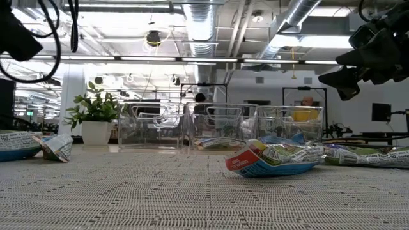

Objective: Pick and place Granola Bars by type
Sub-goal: Put the red granola bar into the left transparent bin

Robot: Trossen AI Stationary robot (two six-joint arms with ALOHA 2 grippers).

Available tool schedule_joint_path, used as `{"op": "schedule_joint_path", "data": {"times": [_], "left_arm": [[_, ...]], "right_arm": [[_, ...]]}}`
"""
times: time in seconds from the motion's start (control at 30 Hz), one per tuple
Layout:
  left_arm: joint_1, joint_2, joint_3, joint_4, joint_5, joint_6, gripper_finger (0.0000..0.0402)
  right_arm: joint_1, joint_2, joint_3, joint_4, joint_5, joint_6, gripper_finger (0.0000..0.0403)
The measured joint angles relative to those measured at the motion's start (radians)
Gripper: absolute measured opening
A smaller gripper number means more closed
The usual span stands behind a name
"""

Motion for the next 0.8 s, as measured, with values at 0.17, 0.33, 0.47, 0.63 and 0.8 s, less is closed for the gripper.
{"op": "schedule_joint_path", "data": {"times": [0.17, 0.33, 0.47, 0.63, 0.8], "left_arm": [[-0.027, 0.053, 0.000, 0.008, 0.011, 0.000, 0.0163], [-0.047, 0.114, 0.000, 0.009, 0.011, 0.016, 0.0163], [-0.059, 0.144, -0.034, 0.078, 0.036, 0.019, 0.0163], [-0.065, 0.149, -0.131, 0.253, 0.054, 0.016, 0.0163], [-0.065, 0.149, -0.187, 0.305, 0.054, 0.006, 0.0163]], "right_arm": [[0.000, 0.000, 0.000, 0.000, 0.000, 0.000, 0.0255], [0.000, 0.000, 0.000, 0.000, 0.000, 0.000, 0.0255], [0.000, 0.000, 0.000, 0.000, 0.000, 0.000, 0.0255], [0.000, 0.000, 0.000, 0.000, 0.000, 0.000, 0.0255], [0.000, 0.000, 0.000, 0.000, 0.000, 0.000, 0.0255]]}}
